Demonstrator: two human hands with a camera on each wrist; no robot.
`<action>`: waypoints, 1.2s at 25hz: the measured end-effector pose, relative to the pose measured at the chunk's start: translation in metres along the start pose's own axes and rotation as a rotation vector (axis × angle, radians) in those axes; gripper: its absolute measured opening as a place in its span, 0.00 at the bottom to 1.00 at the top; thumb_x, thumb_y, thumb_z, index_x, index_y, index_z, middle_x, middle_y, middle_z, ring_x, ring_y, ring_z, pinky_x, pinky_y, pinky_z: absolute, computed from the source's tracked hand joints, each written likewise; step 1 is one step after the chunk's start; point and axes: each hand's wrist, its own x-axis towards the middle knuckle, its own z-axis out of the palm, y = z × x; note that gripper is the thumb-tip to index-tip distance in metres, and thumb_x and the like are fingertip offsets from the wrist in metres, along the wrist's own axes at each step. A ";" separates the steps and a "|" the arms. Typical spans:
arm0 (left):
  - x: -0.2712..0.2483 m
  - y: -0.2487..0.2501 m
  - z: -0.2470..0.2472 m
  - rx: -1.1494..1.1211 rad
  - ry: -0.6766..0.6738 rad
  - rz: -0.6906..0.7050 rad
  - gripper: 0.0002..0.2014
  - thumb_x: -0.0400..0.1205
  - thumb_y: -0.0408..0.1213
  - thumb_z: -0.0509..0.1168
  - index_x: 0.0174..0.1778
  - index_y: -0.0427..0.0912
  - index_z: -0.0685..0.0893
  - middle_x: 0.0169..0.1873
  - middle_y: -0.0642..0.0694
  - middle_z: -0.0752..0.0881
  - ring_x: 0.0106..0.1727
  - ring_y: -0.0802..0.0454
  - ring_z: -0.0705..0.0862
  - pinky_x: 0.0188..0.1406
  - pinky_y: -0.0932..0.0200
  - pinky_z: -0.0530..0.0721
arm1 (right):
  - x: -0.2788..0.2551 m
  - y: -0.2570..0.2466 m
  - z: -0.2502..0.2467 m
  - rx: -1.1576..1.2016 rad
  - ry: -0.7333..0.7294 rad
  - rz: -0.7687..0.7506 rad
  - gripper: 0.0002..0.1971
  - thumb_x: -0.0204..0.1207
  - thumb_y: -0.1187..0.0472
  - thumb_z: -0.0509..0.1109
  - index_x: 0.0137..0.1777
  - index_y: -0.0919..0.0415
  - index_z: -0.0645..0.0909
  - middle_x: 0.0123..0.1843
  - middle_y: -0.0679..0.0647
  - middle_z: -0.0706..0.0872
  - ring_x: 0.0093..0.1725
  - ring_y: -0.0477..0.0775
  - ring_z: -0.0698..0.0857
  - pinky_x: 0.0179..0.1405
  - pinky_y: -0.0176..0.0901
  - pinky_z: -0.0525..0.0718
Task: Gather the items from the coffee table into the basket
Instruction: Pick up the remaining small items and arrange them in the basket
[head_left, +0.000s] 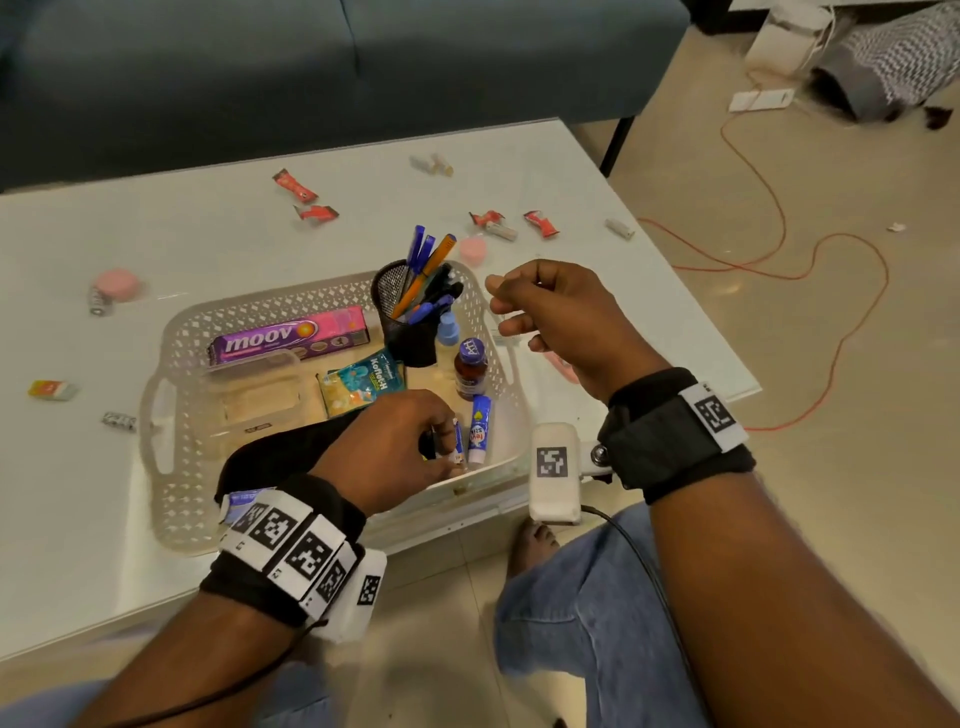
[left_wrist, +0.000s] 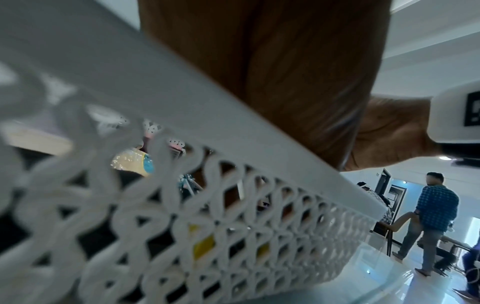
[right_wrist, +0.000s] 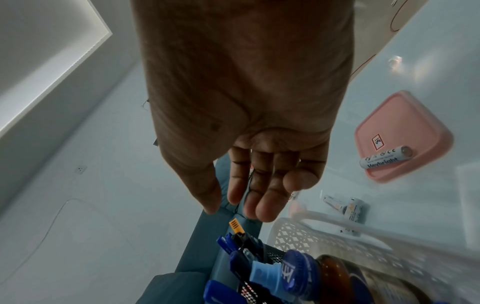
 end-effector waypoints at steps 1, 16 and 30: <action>-0.001 0.000 -0.001 0.012 -0.011 -0.010 0.10 0.72 0.44 0.82 0.42 0.49 0.88 0.42 0.60 0.84 0.39 0.64 0.83 0.39 0.69 0.79 | 0.001 0.001 0.002 -0.014 -0.006 0.001 0.14 0.83 0.51 0.73 0.57 0.63 0.88 0.50 0.54 0.93 0.40 0.45 0.90 0.32 0.34 0.80; -0.024 0.019 -0.017 -0.039 -0.005 0.019 0.10 0.81 0.56 0.71 0.43 0.55 0.91 0.38 0.58 0.86 0.39 0.61 0.84 0.42 0.63 0.82 | 0.115 0.000 -0.057 -0.751 0.297 -0.222 0.08 0.77 0.57 0.77 0.51 0.61 0.87 0.53 0.55 0.91 0.54 0.56 0.88 0.53 0.46 0.84; -0.022 0.012 -0.014 -0.165 -0.067 -0.040 0.15 0.82 0.55 0.71 0.39 0.49 0.93 0.34 0.55 0.91 0.40 0.61 0.87 0.40 0.68 0.81 | 0.203 0.033 0.013 -0.983 -0.162 -0.265 0.26 0.74 0.48 0.81 0.73 0.45 0.82 0.65 0.54 0.86 0.64 0.57 0.85 0.63 0.46 0.79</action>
